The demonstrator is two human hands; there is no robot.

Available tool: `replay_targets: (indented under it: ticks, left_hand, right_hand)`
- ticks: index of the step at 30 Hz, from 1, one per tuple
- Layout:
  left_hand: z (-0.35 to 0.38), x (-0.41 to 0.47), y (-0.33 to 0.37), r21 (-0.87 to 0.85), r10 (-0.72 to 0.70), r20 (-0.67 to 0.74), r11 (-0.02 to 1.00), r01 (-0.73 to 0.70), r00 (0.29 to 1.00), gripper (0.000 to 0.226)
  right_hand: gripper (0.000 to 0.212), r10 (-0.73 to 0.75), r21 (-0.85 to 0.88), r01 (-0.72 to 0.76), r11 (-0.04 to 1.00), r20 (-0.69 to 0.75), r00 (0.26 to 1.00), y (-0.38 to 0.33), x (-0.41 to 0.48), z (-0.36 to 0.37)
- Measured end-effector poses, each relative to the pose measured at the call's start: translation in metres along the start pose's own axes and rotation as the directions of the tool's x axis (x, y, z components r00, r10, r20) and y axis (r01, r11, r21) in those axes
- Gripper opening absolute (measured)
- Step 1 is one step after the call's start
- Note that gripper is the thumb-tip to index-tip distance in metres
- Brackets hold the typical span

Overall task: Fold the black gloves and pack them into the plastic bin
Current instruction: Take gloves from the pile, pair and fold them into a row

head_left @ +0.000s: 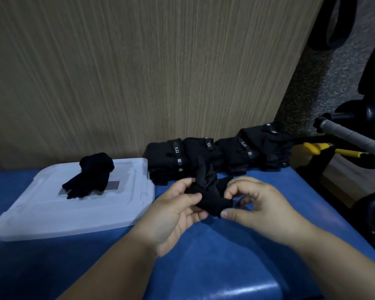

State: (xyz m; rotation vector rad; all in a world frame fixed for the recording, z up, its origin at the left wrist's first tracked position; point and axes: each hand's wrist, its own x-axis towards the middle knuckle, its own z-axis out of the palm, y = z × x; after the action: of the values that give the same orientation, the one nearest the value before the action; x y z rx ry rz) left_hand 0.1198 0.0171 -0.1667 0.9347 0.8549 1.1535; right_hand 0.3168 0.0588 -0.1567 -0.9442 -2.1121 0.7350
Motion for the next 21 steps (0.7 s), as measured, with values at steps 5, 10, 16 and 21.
replay_targets:
  ticks: [5,10,16,21]
  left_hand:
    - [-0.007,-0.002,0.003,0.023,-0.010,0.029,1.000,0.009,1.000,0.039]
    - [-0.007,-0.006,0.004,0.043,0.015,0.070,0.999,-0.018,0.997,0.040]
    - [0.000,-0.008,-0.001,0.381,0.022,-0.057,0.924,0.002,0.998,0.028]
    - [0.005,-0.007,-0.007,0.428,0.124,-0.166,0.903,-0.042,0.978,0.006]
  right_hand:
    - [0.021,0.053,0.145,-0.041,0.989,-0.083,0.995,0.002,0.002,0.001]
    - [0.023,0.100,0.300,-0.055,0.952,-0.136,0.986,-0.001,0.001,0.005]
    - [0.032,0.124,0.186,-0.079,0.979,-0.244,0.962,-0.001,-0.001,0.009]
    - [0.038,0.163,0.184,-0.120,0.976,-0.240,0.957,-0.008,-0.003,0.016]
